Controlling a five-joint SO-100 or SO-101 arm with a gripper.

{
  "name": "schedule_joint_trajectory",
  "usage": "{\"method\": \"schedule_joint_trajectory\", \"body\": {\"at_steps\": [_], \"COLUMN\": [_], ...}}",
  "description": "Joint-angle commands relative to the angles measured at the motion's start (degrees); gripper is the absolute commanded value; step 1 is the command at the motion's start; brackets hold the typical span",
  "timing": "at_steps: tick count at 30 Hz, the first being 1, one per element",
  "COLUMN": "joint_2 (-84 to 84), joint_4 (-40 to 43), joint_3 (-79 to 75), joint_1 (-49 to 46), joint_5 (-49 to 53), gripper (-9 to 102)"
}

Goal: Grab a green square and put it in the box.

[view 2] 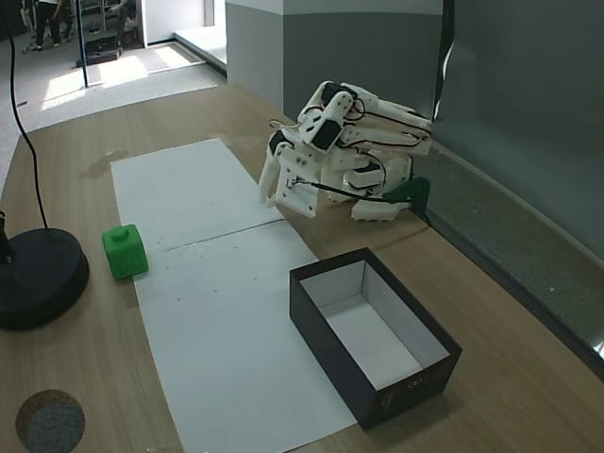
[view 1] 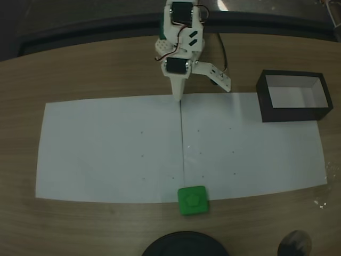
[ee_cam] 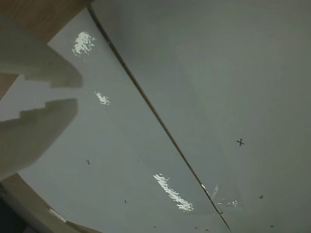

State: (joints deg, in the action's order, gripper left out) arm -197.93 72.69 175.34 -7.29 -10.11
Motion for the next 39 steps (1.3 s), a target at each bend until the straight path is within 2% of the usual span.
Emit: {"method": "schedule_joint_trajectory", "body": {"at_steps": [1,14,20,31,39], "joint_2": [-1.23,-1.23,-1.23,-1.23,1.23], "joint_4": [0.97,0.62,-3.60,-3.78,-19.78], "joint_3": [-3.25,-3.16,-2.99,-5.54,-22.15], "joint_1": [0.53,0.62,0.62,0.62,2.46], "joint_5": [-0.70,-0.62,-0.44,-0.44,0.53], "gripper": [0,0,0,0,1]}}
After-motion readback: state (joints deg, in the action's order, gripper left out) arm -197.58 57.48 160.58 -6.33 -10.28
